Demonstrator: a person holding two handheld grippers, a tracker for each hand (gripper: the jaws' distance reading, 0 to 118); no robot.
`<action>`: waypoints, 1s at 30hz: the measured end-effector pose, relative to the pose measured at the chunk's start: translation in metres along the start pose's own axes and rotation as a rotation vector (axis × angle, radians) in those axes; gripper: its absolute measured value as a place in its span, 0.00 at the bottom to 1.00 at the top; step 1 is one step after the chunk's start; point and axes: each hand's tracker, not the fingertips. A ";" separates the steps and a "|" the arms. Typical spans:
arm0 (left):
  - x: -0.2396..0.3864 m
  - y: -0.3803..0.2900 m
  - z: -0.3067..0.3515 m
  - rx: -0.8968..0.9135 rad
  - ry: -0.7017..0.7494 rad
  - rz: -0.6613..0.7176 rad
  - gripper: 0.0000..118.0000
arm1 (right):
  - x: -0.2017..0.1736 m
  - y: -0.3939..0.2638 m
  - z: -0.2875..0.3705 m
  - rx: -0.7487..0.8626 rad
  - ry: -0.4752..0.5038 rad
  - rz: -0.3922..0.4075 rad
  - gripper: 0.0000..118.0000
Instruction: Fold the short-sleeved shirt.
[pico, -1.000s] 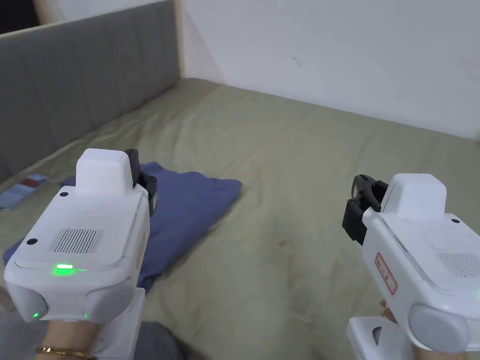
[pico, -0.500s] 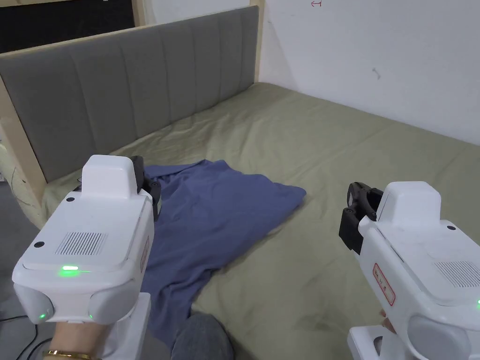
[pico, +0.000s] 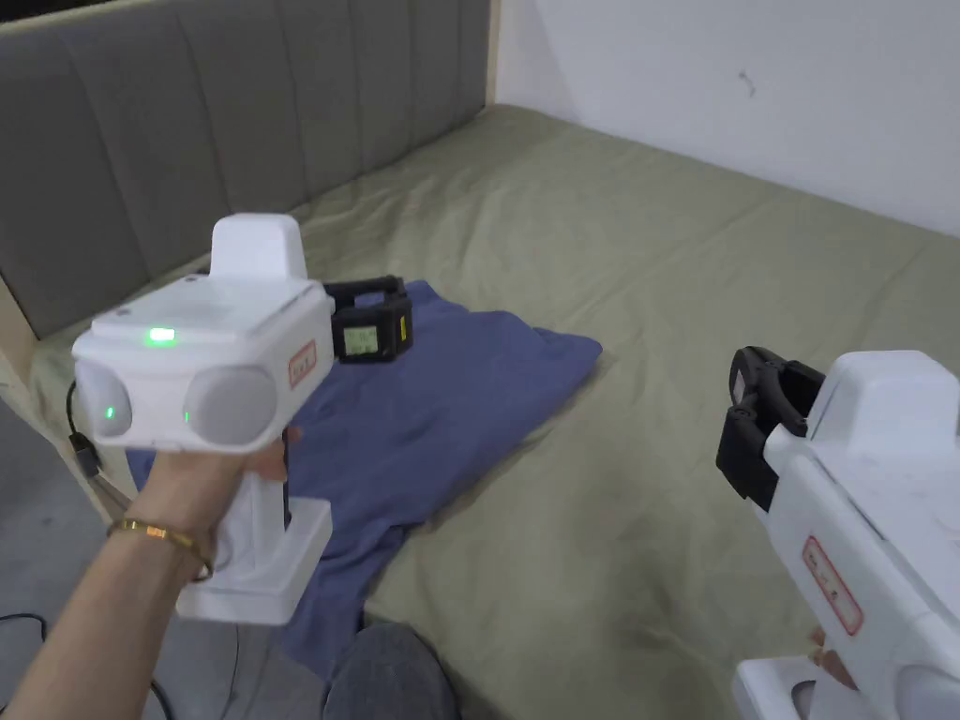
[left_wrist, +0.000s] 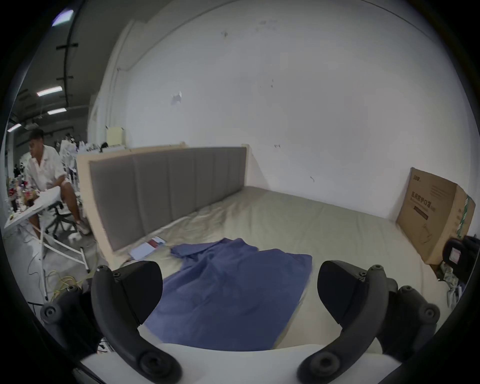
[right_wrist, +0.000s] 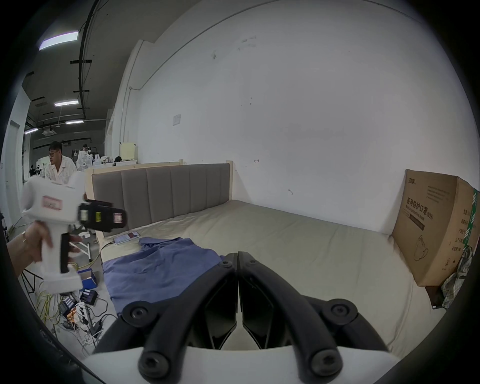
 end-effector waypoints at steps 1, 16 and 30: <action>0.000 0.004 -0.019 -0.030 -0.013 -0.009 1.00 | 0.002 -0.001 -0.004 -0.007 -0.005 0.000 0.00; 0.062 -0.049 -0.330 -0.742 -0.032 -0.237 1.00 | 0.033 -0.035 -0.068 -0.163 -0.039 0.003 0.00; 0.054 -0.052 -0.332 -0.839 -0.045 -0.079 0.00 | 0.051 -0.049 -0.063 -0.214 -0.088 -0.027 0.00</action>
